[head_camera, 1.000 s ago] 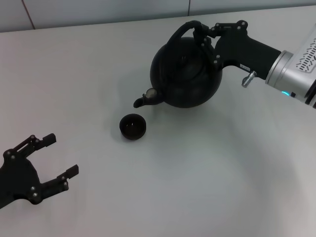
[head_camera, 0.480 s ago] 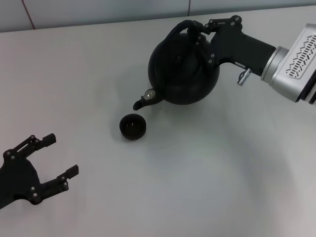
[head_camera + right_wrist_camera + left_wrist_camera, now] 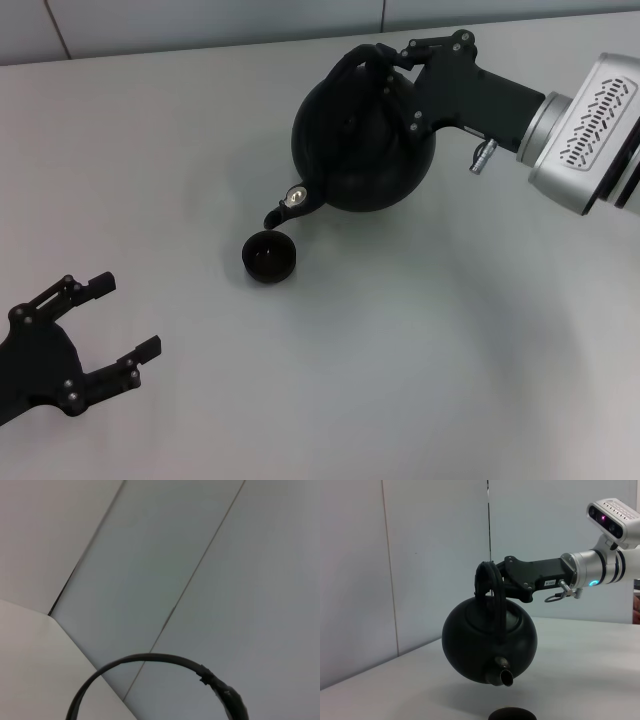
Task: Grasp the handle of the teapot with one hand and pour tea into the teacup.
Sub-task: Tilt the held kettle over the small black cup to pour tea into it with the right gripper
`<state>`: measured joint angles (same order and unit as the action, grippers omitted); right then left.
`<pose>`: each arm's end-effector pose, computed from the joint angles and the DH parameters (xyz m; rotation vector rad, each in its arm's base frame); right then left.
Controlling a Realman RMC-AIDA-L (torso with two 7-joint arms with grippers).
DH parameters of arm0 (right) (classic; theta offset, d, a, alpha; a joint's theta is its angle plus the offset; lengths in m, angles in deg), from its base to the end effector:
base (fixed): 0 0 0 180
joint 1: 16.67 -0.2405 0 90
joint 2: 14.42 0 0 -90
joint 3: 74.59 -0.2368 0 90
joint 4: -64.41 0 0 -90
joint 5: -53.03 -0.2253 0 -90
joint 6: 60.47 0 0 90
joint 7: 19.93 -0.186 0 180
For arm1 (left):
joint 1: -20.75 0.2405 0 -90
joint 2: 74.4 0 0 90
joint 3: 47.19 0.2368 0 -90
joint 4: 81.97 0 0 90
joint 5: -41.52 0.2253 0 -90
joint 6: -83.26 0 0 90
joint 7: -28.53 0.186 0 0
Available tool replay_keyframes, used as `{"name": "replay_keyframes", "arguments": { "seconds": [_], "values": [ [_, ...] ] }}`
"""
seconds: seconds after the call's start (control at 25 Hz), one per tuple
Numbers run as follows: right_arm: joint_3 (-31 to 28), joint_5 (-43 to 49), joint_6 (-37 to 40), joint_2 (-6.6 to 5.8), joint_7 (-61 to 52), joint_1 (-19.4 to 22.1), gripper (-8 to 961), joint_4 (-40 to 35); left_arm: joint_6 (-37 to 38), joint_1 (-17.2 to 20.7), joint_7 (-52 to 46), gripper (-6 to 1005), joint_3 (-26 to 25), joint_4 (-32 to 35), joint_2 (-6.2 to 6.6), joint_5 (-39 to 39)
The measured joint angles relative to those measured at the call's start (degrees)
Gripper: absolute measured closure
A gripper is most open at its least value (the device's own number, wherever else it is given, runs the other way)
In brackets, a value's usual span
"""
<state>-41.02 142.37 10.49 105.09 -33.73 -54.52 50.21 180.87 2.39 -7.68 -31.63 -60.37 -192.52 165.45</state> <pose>0.2241 0.4102 -0.0448 -2.1908 -0.2223 0.5706 -0.3138 0.2532 -0.0316 -2.5027 -0.2626 -0.7756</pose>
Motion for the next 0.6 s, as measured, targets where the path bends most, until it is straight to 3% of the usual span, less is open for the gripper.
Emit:
{"name": "replay_keyframes", "arguments": {
  "seconds": [0.6],
  "values": [
    [0.00,0.18,-0.20,0.02,3.63,-0.67,868,0.84,0.16,-0.28,-0.01,135,-0.19,-0.07,0.00,-0.01]
  ]
}}
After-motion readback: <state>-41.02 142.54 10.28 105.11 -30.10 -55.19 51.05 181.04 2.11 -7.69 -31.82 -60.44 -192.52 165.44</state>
